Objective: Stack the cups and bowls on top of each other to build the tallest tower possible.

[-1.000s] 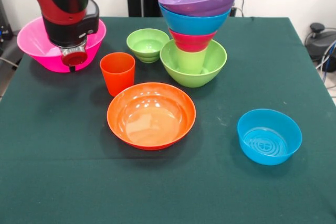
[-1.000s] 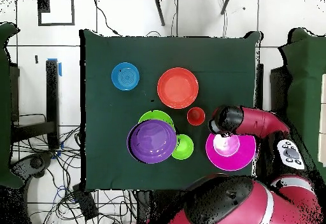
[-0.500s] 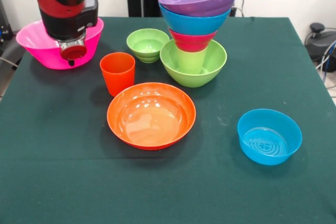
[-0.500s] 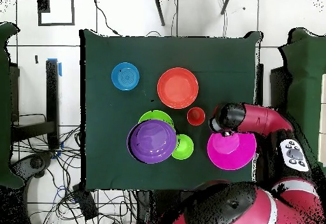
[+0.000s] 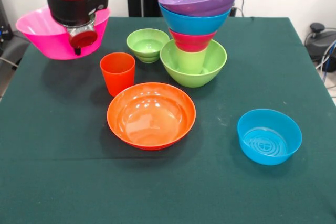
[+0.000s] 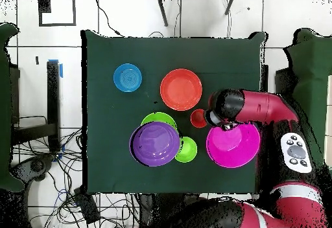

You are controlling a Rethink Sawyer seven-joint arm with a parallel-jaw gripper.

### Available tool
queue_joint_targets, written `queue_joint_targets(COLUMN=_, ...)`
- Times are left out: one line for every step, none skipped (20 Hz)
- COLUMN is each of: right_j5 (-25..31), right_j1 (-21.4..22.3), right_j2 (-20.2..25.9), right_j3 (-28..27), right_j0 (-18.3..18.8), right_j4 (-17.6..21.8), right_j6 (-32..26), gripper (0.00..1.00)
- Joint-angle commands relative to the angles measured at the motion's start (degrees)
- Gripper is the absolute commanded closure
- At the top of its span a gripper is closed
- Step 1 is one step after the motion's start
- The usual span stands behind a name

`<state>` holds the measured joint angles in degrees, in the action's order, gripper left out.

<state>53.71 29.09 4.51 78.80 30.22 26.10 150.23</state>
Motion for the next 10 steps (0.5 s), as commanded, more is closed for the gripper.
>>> queue_joint_targets(right_j5=14.17, right_j1=3.99, right_j2=6.65, right_j3=-7.45, right_j0=-3.75, right_j4=1.79, right_j6=-20.02, gripper=1.0)
queue_joint_targets(right_j5=15.58, right_j1=4.22, right_j2=6.73, right_j3=-7.93, right_j0=-3.98, right_j4=1.37, right_j6=-19.79, gripper=1.0)
queue_joint_targets(right_j5=16.9, right_j1=4.26, right_j2=6.97, right_j3=-8.66, right_j0=-4.08, right_j4=1.11, right_j6=-20.14, gripper=1.0)
queue_joint_targets(right_j5=17.98, right_j1=4.33, right_j2=7.27, right_j3=-9.16, right_j0=-4.09, right_j4=0.77, right_j6=-20.62, gripper=1.0)
queue_joint_targets(right_j5=19.02, right_j1=4.5, right_j2=7.46, right_j3=-9.55, right_j0=-4.16, right_j4=0.48, right_j6=-20.85, gripper=1.0)
queue_joint_targets(right_j5=19.92, right_j1=4.57, right_j2=7.53, right_j3=-9.99, right_j0=-4.28, right_j4=0.27, right_j6=-20.87, gripper=1.0)
queue_joint_targets(right_j5=20.77, right_j1=4.55, right_j2=7.39, right_j3=-10.59, right_j0=-4.49, right_j4=0.29, right_j6=-20.72, gripper=1.0)
queue_joint_targets(right_j5=21.8, right_j1=4.65, right_j2=7.31, right_j3=-11.07, right_j0=-4.71, right_j4=0.32, right_j6=-20.68, gripper=1.0)
queue_joint_targets(right_j5=22.77, right_j1=4.84, right_j2=7.26, right_j3=-11.34, right_j0=-4.9, right_j4=0.18, right_j6=-20.42, gripper=1.0)
queue_joint_targets(right_j5=23.65, right_j1=5.14, right_j2=7.19, right_j3=-11.51, right_j0=-5.13, right_j4=0.13, right_j6=-20.17, gripper=1.0)
